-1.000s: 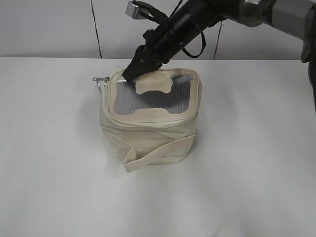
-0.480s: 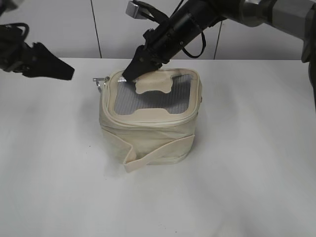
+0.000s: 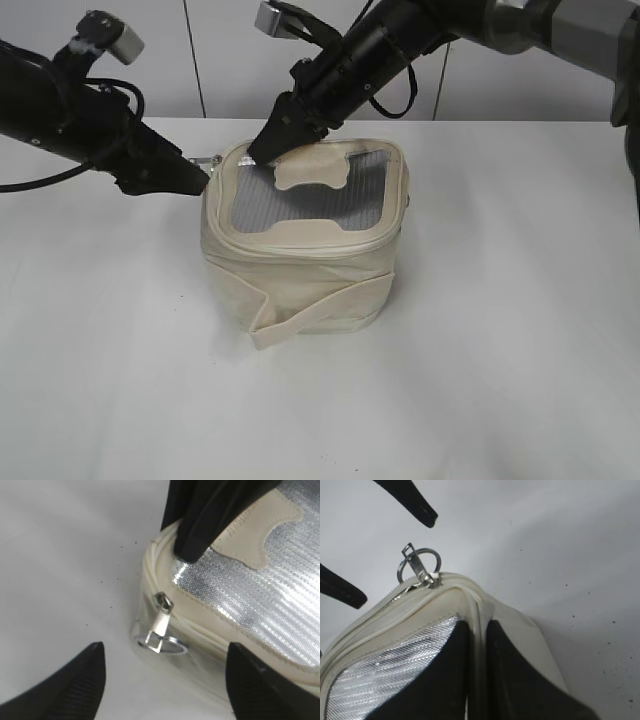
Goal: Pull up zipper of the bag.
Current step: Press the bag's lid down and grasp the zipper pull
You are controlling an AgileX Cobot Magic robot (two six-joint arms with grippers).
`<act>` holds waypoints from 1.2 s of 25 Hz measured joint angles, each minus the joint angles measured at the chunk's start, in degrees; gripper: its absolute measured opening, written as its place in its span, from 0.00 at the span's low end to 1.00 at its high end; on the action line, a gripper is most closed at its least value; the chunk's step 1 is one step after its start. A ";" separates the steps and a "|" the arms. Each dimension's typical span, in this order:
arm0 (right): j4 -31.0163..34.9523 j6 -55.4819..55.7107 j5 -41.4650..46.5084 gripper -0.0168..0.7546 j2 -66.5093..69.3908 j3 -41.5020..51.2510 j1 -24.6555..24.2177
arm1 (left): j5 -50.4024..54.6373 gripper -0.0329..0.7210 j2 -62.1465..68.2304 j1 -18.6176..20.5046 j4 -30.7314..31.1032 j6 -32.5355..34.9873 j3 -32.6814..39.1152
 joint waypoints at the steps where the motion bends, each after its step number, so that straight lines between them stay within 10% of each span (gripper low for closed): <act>1: 0.00 0.06 0.00 0.12 0.00 0.00 0.00 | -1.30 0.80 0.00 -0.52 -0.07 0.19 0.00; 30: 0.00 0.29 0.11 0.12 0.00 0.00 0.00 | -12.07 0.48 3.68 -2.95 -5.00 5.76 -0.04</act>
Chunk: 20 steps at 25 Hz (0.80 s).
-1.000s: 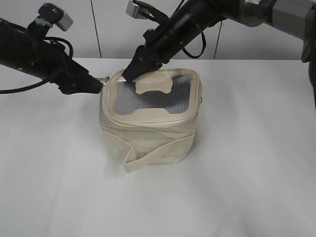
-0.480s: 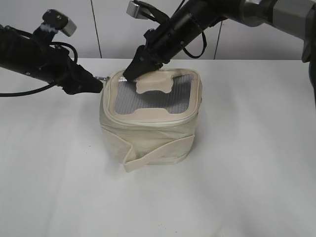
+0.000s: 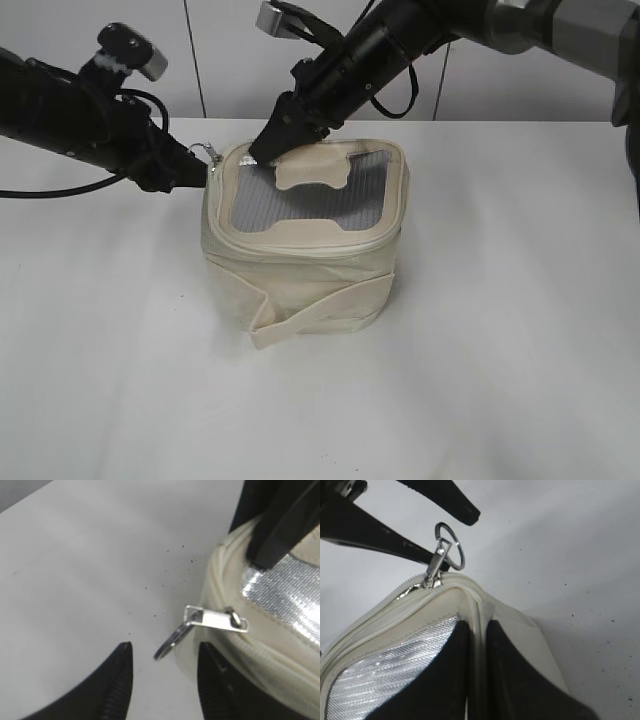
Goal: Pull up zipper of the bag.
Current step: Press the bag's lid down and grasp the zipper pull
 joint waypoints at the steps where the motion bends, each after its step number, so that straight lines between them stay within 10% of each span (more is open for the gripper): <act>1: 0.00 0.00 0.00 0.12 0.00 0.00 0.00 | -0.20 0.48 0.04 -0.50 0.00 1.02 0.00; 10: -0.04 0.08 0.05 0.12 0.00 0.00 0.00 | -5.73 0.45 0.04 -3.88 0.44 7.63 0.00; 17: -0.04 0.08 0.05 0.12 0.00 0.00 0.00 | -6.16 0.06 0.04 -4.68 0.38 9.56 0.00; 20: -0.04 0.08 0.05 0.12 0.00 0.00 0.00 | -6.17 0.04 0.04 -4.68 0.77 9.41 0.00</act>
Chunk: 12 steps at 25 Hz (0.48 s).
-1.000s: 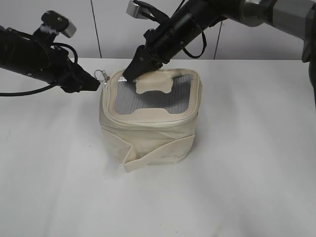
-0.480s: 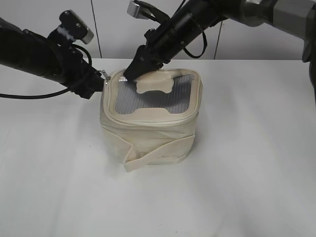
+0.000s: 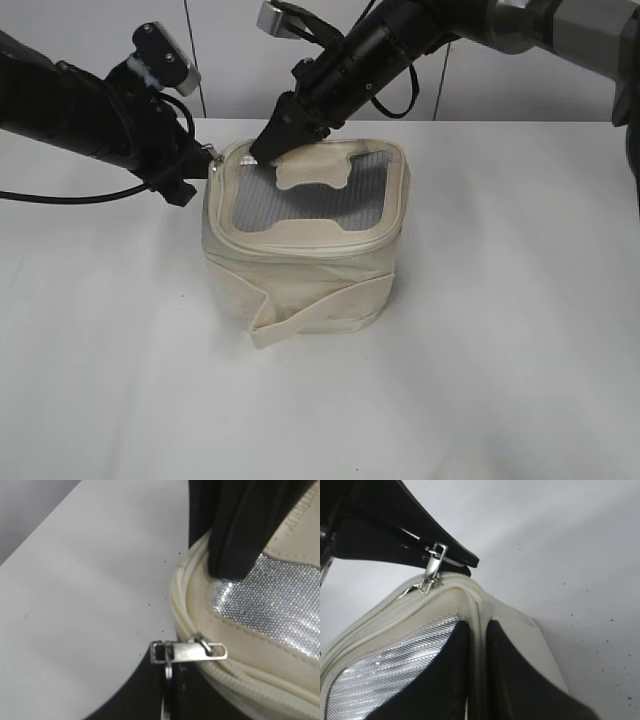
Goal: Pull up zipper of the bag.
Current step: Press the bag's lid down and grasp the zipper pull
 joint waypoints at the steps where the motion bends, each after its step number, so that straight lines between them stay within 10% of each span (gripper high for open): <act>1: 0.00 0.05 0.00 0.12 0.00 0.00 0.00 | 0.05 0.04 0.00 0.00 0.52 -0.71 0.00; 12: 0.00 4.65 0.00 0.10 0.00 0.00 0.00 | 3.73 0.04 -5.69 -0.11 26.05 -28.96 1.32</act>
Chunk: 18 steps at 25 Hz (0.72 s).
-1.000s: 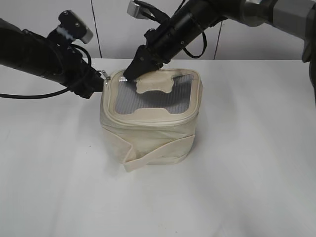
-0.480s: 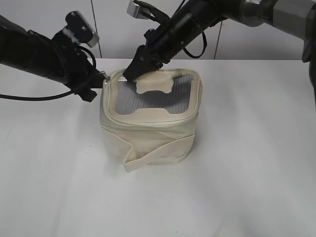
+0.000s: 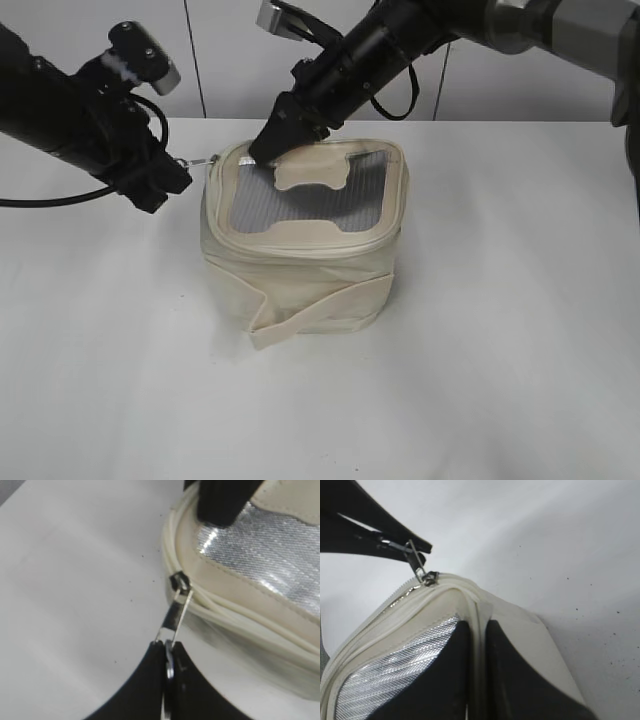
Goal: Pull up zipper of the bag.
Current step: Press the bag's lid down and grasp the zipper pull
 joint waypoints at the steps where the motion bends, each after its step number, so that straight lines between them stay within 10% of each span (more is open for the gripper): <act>1: 0.00 0.51 0.00 0.10 0.00 0.00 0.00 | 0.44 0.04 -0.85 -0.12 0.49 -0.69 0.87; 18: 2.09 3.76 0.70 0.09 0.06 0.00 0.00 | 6.78 0.04 -14.20 -1.58 -2.10 -2.87 15.69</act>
